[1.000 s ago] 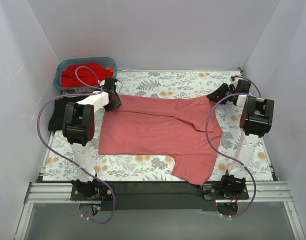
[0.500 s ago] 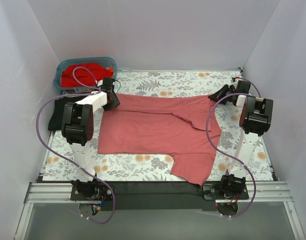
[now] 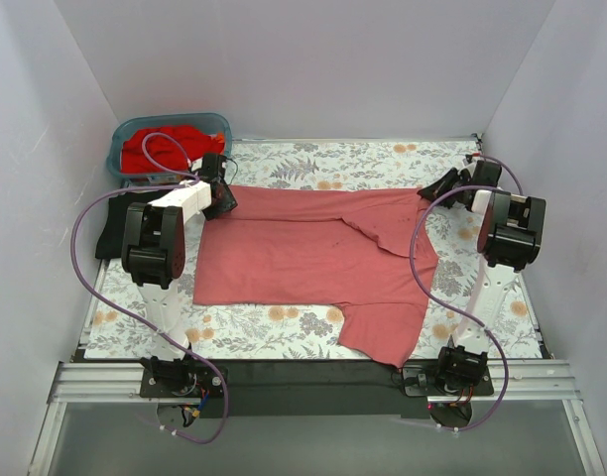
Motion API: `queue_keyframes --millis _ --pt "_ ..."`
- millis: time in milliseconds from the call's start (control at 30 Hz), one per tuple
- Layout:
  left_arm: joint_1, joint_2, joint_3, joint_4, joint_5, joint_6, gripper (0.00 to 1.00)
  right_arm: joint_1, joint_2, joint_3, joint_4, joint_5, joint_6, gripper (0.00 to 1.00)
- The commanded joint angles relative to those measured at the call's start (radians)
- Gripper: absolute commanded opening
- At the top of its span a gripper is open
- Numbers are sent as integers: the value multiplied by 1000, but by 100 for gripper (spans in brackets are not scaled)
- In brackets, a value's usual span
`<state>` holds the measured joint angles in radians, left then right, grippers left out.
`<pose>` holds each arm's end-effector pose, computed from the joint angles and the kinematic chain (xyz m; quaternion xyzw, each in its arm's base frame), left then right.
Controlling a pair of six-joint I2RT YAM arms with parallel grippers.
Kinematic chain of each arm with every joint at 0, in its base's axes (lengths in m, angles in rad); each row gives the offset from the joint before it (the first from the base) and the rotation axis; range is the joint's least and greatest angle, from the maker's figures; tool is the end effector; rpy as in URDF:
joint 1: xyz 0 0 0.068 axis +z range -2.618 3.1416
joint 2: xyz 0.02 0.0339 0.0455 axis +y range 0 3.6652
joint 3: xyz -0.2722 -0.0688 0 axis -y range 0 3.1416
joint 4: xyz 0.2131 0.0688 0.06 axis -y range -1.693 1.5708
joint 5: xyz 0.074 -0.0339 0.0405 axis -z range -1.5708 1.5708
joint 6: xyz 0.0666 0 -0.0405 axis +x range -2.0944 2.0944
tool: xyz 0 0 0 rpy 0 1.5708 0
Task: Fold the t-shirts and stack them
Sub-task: Fold the tshirt
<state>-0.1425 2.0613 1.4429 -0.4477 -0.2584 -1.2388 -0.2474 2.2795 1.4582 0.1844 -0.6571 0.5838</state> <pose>0.4217 -0.0433 0.1578 -0.5279 0.8028 -0.0616 0.2703 0.4832 -0.0801 0.1297 0.2083 0.8319 0.3554 0.3718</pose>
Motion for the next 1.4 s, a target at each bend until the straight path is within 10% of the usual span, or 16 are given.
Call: queue_keyframes --millis 0,200,1133,1367 --pt "24 22 -24 -74 -30 -4 45 -15 -97 -24 27 42 -30 7" --pt "24 5 -22 -65 7 2 46 -10 -170 -48 -2 16 -42 33" --pt "23 17 -24 -60 30 -5 47 39 -218 -255 -39 10 -45 38" --pt "24 17 -26 -63 19 -2 47 36 -270 -249 -91 36 -79 2"
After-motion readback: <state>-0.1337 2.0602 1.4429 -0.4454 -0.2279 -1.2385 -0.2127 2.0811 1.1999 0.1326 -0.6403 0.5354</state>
